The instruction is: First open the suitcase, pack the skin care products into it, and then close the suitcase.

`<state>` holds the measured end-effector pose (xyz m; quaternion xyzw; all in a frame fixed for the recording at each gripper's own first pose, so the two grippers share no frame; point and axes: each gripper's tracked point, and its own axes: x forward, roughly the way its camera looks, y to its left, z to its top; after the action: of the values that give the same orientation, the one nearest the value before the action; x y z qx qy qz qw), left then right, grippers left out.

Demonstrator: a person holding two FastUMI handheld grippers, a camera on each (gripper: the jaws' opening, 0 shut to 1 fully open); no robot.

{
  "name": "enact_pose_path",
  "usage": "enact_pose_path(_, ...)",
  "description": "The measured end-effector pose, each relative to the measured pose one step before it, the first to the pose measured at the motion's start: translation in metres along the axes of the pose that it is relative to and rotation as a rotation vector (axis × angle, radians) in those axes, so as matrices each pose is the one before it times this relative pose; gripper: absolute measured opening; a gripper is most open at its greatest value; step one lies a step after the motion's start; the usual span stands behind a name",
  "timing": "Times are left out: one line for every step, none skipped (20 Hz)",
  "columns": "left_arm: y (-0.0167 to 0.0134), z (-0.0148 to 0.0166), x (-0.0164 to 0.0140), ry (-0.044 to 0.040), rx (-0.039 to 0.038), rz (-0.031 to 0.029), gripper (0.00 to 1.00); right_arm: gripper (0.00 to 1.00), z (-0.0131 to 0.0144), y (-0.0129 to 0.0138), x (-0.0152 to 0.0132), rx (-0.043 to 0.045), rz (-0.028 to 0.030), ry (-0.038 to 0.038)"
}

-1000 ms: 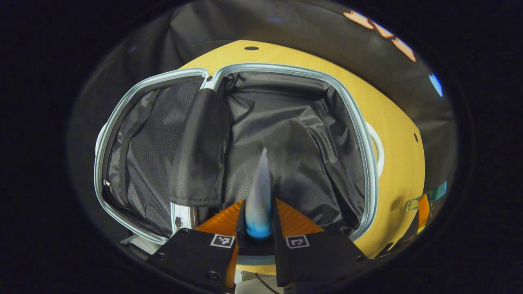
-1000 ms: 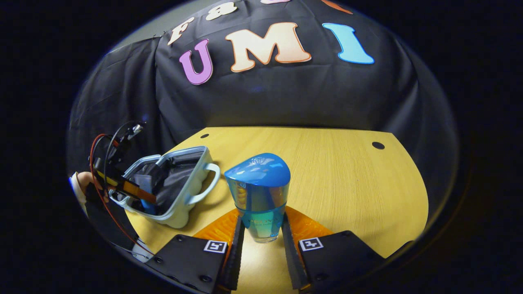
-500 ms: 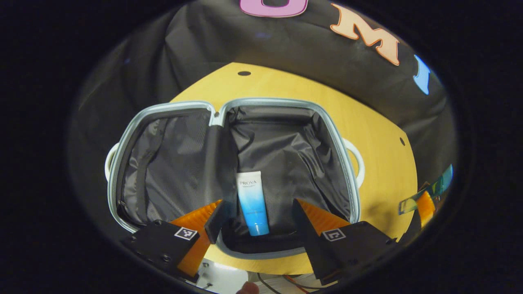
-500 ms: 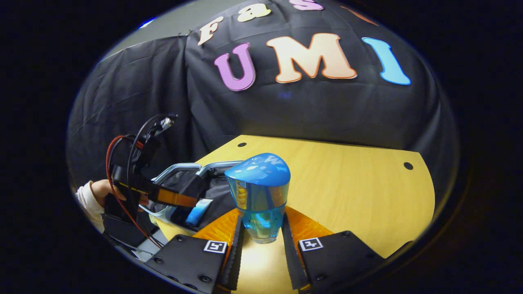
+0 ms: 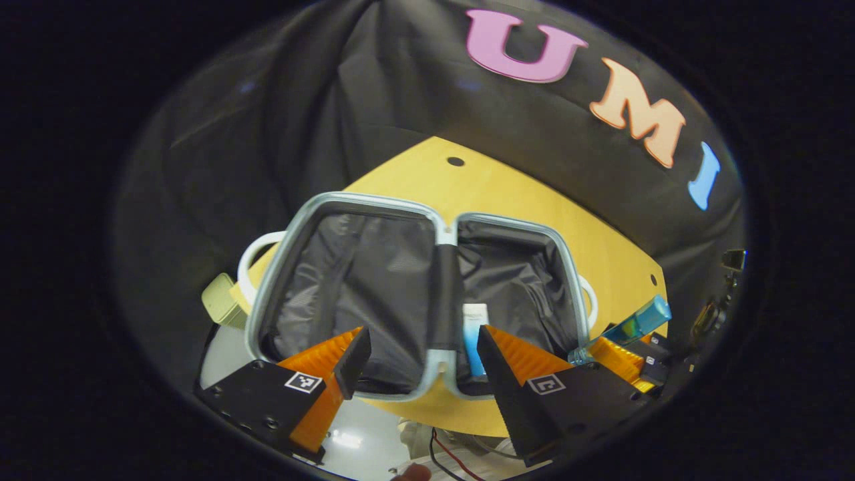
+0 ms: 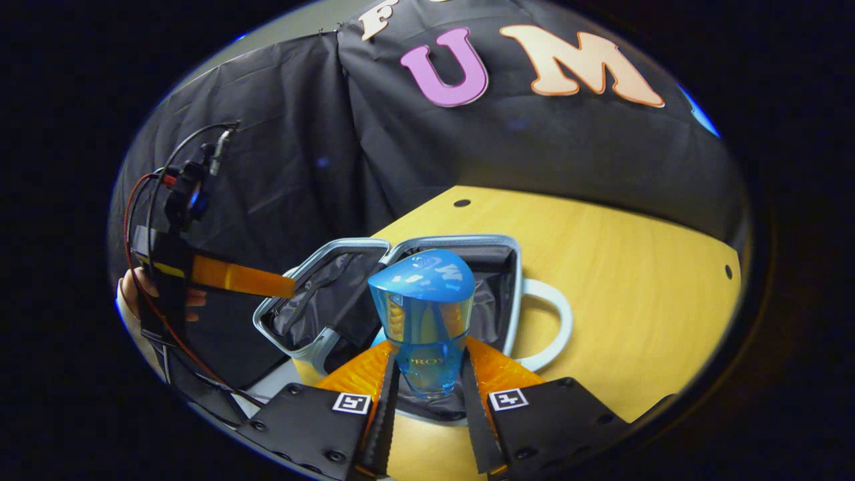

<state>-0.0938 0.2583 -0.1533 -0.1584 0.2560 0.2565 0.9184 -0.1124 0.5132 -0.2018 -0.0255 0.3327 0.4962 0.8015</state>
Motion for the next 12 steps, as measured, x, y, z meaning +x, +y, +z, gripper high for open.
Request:
enact_pose_path(0.01608,0.00352,-0.00370,-0.01174,-0.01697,0.02223,0.95,0.49,-0.00822,0.00374,0.01343,-0.00126,0.00109,0.02588)
enact_pose_path(0.01628,0.00326,-0.00277,-0.01288,-0.01750,0.02202,0.95,0.49,-0.00487,0.00170,0.00794,-0.00566,-0.00119,0.02303)
enact_pose_path(0.01599,0.00356,-0.00179,-0.00813,-0.01677,0.02146,0.95,0.49,-0.00693,0.00224,0.00892,-0.00969,-0.00163,0.02584)
enact_pose_path(0.01622,0.00181,-0.00195,-0.00826,-0.01894,0.02087,0.95,0.49,-0.00745,0.00137,0.00587,-0.00730,-0.00251,0.02570)
enact_pose_path(0.01425,0.00259,-0.00110,-0.00441,-0.02100,0.01906,0.95,0.49,-0.00631,-0.00047,0.00431,-0.00540,-0.00639,0.02856)
enact_pose_path(0.01250,0.00078,0.00013,-0.00119,-0.02063,0.01818,0.95,0.49,-0.00777,-0.00033,0.00747,-0.00133,-0.01344,0.02535)
enact_pose_path(0.01164,0.00145,-0.00020,-0.00332,-0.02050,0.01508,0.95,0.49,-0.00496,-0.00045,0.00525,-0.00168,-0.01076,0.01622)
enact_pose_path(0.00885,0.00021,0.00033,-0.00318,-0.01986,0.00896,0.95,0.46,-0.00679,-0.00054,0.00167,0.00073,-0.00573,0.02712)
enact_pose_path(0.00812,-0.00003,-0.00078,0.00195,-0.01966,0.00567,0.95,0.49,0.00309,0.00001,-0.00160,0.01277,-0.00160,-0.01549)
enact_pose_path(0.00699,-0.00241,0.00192,0.00420,-0.02121,0.00607,0.95,0.48,0.00066,-0.00119,0.00342,0.01022,-0.00686,0.00406)
enact_pose_path(0.00624,0.00040,0.00103,-0.00030,-0.01779,0.00129,0.95,0.47,0.00058,-0.00092,-0.00040,0.01250,-0.00173,-0.00482)
enact_pose_path(0.00593,0.00026,0.00280,-0.00185,-0.02091,0.00417,0.95,0.47,0.00146,-0.00045,0.00045,0.01001,-0.00122,0.00112)
